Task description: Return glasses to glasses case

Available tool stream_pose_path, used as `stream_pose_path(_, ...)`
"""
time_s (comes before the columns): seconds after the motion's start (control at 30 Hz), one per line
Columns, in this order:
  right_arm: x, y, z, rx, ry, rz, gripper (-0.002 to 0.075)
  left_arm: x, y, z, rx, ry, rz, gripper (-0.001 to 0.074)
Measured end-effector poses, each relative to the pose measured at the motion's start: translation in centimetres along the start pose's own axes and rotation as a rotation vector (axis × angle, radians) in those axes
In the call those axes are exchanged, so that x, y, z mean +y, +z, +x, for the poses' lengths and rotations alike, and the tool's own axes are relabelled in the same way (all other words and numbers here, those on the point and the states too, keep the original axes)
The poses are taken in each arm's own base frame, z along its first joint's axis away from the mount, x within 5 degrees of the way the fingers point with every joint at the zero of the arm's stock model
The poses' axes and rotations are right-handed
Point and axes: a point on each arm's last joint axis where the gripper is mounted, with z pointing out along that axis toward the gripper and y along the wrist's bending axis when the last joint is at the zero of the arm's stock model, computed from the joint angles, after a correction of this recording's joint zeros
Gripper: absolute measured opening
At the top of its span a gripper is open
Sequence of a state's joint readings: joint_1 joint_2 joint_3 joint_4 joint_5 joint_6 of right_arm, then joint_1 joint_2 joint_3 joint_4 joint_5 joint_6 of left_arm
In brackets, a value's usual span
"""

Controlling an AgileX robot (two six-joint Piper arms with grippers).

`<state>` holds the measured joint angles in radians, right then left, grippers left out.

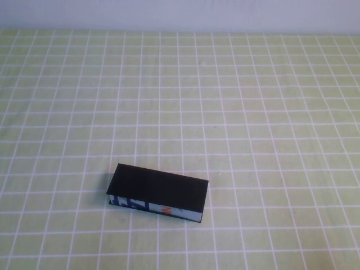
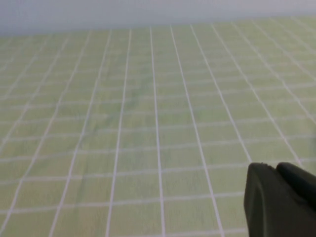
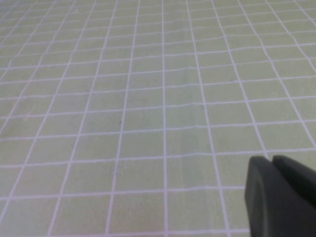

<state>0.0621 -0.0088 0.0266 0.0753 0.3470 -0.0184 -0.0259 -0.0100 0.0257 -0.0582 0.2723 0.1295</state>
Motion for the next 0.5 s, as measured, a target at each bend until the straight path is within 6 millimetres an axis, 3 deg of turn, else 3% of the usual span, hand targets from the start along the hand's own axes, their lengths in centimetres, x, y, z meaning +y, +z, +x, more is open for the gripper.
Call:
stream_pose_path(0.13, 0.0, 0.0, 0.0, 0.0, 0.0, 0.0, -0.0011, -0.09, -0.04, 0.88, 0.097, 0.001, 0.01, -0.0002)
stream_pose_path(0.5, 0.0, 0.0, 0.0, 0.0, 0.0, 0.0, -0.0011, -0.11, -0.07, 1.02, 0.111, -0.002, 0.012, -0.0002)
